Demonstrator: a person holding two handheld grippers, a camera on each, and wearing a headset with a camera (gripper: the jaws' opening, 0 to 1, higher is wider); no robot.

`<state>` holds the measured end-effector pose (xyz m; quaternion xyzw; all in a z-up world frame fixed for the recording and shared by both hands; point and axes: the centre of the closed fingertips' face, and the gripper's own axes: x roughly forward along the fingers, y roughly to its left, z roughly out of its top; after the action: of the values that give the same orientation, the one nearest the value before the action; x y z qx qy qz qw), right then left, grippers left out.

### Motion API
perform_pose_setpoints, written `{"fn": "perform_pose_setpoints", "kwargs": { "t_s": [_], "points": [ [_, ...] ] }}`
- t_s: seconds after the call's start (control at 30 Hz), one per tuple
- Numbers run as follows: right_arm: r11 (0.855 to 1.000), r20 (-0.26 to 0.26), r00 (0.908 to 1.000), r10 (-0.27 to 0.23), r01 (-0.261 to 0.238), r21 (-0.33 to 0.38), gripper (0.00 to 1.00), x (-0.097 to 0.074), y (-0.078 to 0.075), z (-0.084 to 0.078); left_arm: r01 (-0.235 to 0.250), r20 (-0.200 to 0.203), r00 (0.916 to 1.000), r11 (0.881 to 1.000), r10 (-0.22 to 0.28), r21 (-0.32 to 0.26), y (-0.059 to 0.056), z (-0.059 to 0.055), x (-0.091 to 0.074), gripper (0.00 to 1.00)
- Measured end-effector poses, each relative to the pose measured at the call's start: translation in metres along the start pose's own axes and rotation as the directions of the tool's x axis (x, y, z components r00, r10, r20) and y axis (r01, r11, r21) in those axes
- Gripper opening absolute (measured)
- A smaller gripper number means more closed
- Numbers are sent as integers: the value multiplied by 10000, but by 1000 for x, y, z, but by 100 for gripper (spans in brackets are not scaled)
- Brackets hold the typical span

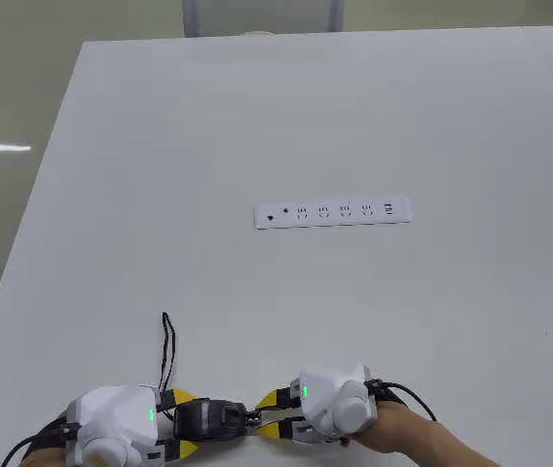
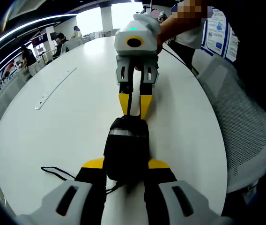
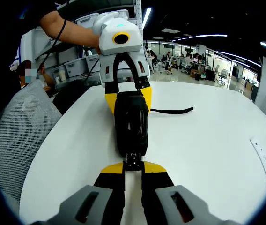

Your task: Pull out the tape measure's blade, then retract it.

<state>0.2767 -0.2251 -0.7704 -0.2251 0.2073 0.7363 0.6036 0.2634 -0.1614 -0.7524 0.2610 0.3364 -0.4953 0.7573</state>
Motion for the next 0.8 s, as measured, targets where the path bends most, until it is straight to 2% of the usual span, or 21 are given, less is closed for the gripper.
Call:
{"fn": "perform_pose_setpoints", "kwargs": {
  "t_s": [0.8],
  "points": [
    [9999, -73, 10000, 35, -34, 169, 10, -18, 0, -10, -30, -57, 10000, 10000, 29, -60, 0, 0, 0, 27]
  ]
}}
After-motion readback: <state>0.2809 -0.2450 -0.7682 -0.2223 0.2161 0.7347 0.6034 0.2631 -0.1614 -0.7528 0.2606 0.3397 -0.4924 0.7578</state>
